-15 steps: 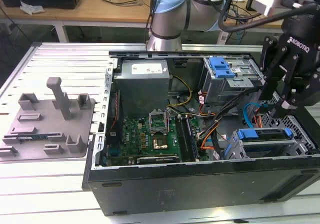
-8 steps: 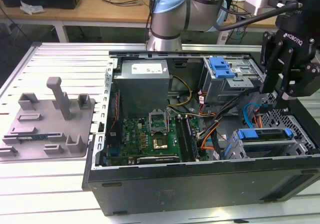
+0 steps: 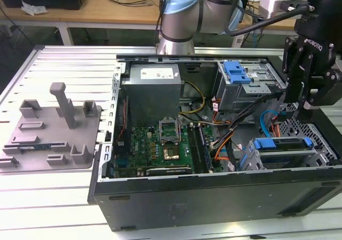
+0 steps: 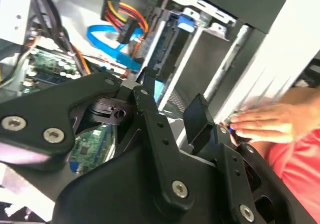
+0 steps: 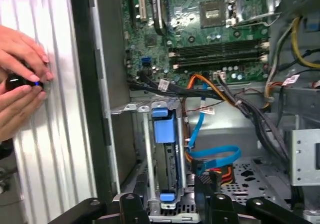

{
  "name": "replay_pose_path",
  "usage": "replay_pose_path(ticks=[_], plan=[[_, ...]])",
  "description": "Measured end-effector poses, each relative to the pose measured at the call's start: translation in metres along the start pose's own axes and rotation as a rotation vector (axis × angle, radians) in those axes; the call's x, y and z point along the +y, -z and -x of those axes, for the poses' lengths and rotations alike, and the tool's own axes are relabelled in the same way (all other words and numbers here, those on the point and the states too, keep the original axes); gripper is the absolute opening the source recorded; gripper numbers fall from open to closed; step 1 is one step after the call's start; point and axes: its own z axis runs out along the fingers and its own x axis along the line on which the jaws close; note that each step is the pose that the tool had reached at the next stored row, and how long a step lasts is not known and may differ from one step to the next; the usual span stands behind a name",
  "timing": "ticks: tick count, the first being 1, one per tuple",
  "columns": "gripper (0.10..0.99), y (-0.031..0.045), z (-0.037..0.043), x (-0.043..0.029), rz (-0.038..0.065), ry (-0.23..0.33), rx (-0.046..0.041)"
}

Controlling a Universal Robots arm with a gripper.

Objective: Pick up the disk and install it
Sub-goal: 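Insert the first disk wire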

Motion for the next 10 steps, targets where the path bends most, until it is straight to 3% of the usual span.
replay_pose_path(ticks=[1,6,10], plan=[[0.502,-0.0001,0.0018,0.0001,0.0,0.0,0.0077],[0.502,-0.0016,0.0065,0.0006,0.007,-0.035,0.0121],[0.502,0.001,0.0275,0.0014,0.008,-0.035,0.0196]])
